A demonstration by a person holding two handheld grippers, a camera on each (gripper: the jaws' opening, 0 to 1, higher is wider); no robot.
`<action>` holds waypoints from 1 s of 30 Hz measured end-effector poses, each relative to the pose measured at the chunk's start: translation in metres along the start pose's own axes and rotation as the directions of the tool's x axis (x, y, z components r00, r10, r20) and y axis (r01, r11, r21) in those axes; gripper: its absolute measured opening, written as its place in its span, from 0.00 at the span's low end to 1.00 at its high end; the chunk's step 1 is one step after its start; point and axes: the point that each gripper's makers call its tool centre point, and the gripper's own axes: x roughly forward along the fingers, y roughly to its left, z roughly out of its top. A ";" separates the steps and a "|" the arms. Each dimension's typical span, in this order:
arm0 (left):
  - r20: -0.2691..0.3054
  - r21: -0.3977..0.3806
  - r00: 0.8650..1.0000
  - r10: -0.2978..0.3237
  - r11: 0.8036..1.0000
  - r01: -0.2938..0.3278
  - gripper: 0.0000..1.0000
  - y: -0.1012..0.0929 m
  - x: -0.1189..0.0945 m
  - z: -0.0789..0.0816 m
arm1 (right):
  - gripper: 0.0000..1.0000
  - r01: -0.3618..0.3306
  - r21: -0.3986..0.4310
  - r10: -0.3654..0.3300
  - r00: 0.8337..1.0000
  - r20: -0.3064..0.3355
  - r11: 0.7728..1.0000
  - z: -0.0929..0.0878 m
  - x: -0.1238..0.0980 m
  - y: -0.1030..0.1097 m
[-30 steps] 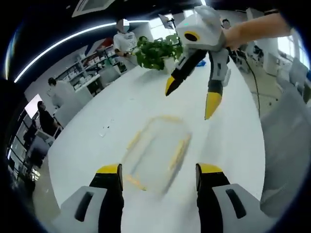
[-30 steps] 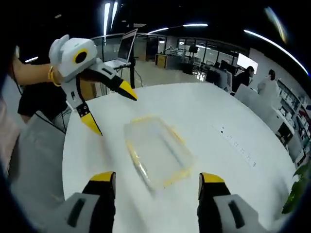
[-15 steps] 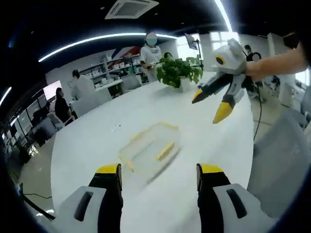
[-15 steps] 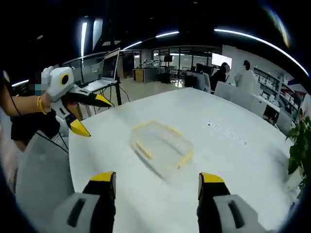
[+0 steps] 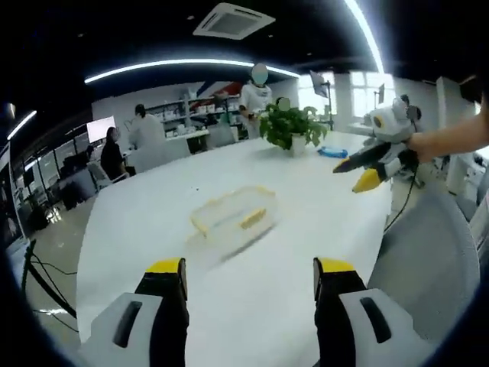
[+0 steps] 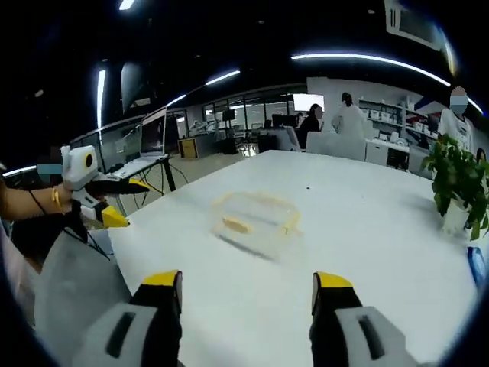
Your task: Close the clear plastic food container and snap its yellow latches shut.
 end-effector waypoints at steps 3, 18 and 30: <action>-0.003 -0.032 1.000 0.013 0.999 -0.013 0.66 -0.002 -0.006 -0.008 | 0.68 -0.007 0.038 0.007 1.000 0.016 0.999 -0.004 -0.006 0.013; 0.007 -0.140 0.999 0.049 0.989 -0.048 0.69 -0.005 -0.017 -0.024 | 0.68 0.048 0.090 -0.053 0.997 0.057 0.995 -0.010 -0.014 0.027; -0.008 -0.169 0.998 0.066 0.983 -0.067 0.68 -0.001 -0.017 -0.033 | 0.66 0.029 0.049 -0.030 0.999 0.016 0.998 -0.020 -0.011 0.035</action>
